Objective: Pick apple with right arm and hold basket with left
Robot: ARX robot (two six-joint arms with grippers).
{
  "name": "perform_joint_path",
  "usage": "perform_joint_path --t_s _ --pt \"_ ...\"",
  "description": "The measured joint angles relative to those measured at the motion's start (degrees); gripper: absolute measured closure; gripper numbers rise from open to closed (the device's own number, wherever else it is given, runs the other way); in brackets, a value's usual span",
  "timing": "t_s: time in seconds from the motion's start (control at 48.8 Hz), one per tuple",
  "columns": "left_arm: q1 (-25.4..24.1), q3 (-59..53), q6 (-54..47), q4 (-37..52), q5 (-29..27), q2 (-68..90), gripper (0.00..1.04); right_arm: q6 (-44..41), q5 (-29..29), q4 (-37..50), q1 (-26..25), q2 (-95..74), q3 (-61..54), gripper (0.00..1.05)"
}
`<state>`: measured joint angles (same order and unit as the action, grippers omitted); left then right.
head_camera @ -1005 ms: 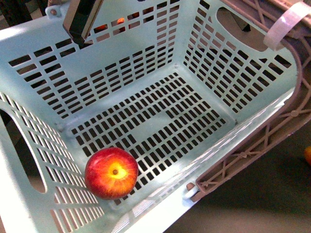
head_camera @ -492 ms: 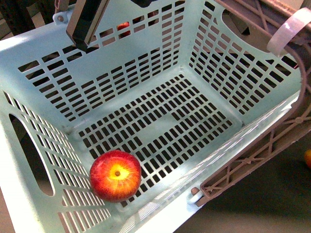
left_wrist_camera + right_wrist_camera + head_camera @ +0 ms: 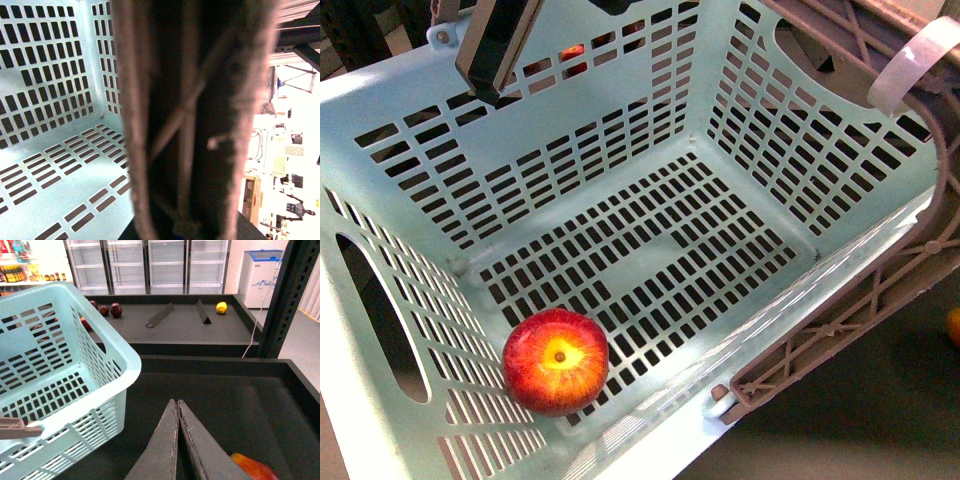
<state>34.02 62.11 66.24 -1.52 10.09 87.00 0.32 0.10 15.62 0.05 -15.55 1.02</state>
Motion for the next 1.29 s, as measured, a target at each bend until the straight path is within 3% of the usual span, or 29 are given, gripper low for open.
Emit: perform_joint_path --t_s 0.308,0.431,0.677,0.738,0.841,0.964,1.087,1.128,1.231,1.292 --pt "0.0 0.0 0.0 0.0 0.0 0.0 0.99 0.0 0.0 -5.5 0.0 5.5 0.0 1.03" --pt "0.0 0.0 0.0 0.0 0.0 0.0 0.99 0.0 0.0 -14.9 0.0 13.6 0.0 1.03" --pt "0.0 0.0 0.2 0.0 0.0 0.0 0.99 -0.1 0.0 -15.5 0.0 15.1 0.0 1.01" --pt "0.0 0.0 0.1 0.0 0.0 0.0 0.99 -0.1 0.0 -15.5 0.0 15.1 0.0 0.93" --pt "0.0 0.0 0.0 0.0 0.0 0.0 0.99 -0.1 0.0 -15.5 0.0 15.2 0.0 0.67" --pt "0.0 0.0 0.0 0.0 0.0 0.0 0.99 -0.1 0.0 -15.5 0.0 15.2 0.0 0.47" --pt "1.2 0.1 5.9 2.2 -14.9 0.0 0.99 -0.1 -0.1 -15.5 0.0 15.2 0.0 0.28" --pt "1.0 0.4 6.6 2.2 -17.5 0.0 0.99 -0.1 -0.1 -15.5 0.0 15.2 0.0 0.21" --pt "-1.0 1.8 8.0 2.3 -20.2 0.5 0.99 0.0 0.0 -15.5 0.0 15.3 0.0 0.08" --pt "-2.8 2.0 9.1 2.8 -20.2 0.9 0.99 -0.1 -0.1 -15.5 0.0 15.3 0.0 0.09"
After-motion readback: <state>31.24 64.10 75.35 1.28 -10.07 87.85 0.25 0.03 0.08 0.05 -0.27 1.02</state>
